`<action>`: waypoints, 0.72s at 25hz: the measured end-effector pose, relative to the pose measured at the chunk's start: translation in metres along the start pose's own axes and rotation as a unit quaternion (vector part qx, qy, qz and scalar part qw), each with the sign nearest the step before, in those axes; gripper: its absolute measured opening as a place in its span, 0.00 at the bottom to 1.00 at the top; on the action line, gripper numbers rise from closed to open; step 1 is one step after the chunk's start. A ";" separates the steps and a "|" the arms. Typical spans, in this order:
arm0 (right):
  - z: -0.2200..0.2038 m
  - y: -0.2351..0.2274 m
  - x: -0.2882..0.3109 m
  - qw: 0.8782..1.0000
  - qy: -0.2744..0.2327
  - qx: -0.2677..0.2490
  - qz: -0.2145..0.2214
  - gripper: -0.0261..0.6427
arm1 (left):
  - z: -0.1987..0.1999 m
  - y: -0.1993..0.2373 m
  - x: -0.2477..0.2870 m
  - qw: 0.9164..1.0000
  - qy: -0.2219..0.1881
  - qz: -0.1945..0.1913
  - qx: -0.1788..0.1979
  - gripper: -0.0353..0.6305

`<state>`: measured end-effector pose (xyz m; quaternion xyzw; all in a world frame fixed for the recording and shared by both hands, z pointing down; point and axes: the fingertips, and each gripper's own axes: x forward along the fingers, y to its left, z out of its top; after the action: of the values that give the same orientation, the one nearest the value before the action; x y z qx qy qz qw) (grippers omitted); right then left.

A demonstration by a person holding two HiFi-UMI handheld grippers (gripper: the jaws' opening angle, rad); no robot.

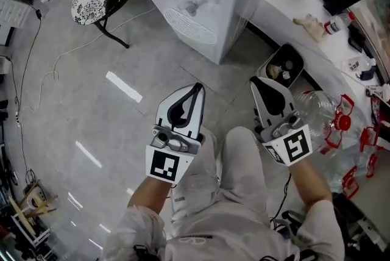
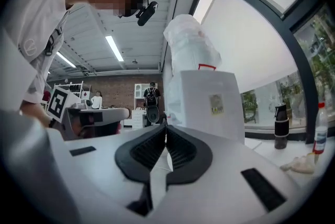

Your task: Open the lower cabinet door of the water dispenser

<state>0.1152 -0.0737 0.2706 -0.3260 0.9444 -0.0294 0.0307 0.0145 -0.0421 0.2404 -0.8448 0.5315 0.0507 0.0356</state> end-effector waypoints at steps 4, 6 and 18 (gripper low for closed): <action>-0.072 -0.021 0.015 1.000 -0.004 0.005 -0.009 0.06 | -0.069 0.012 0.010 1.000 -0.004 -0.010 0.015 0.06; -0.101 -0.027 0.022 1.000 -0.007 0.005 -0.012 0.07 | -0.098 0.016 0.014 1.000 -0.005 -0.012 0.020 0.06; -0.228 -0.055 0.057 1.000 -0.010 0.011 -0.027 0.07 | -0.229 0.026 0.040 0.999 -0.008 -0.035 0.025 0.06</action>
<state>0.0870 -0.1440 0.4997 -0.3511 0.9346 -0.0371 0.0430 0.0186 -0.1150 0.4622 -0.8612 0.5026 0.0434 0.0627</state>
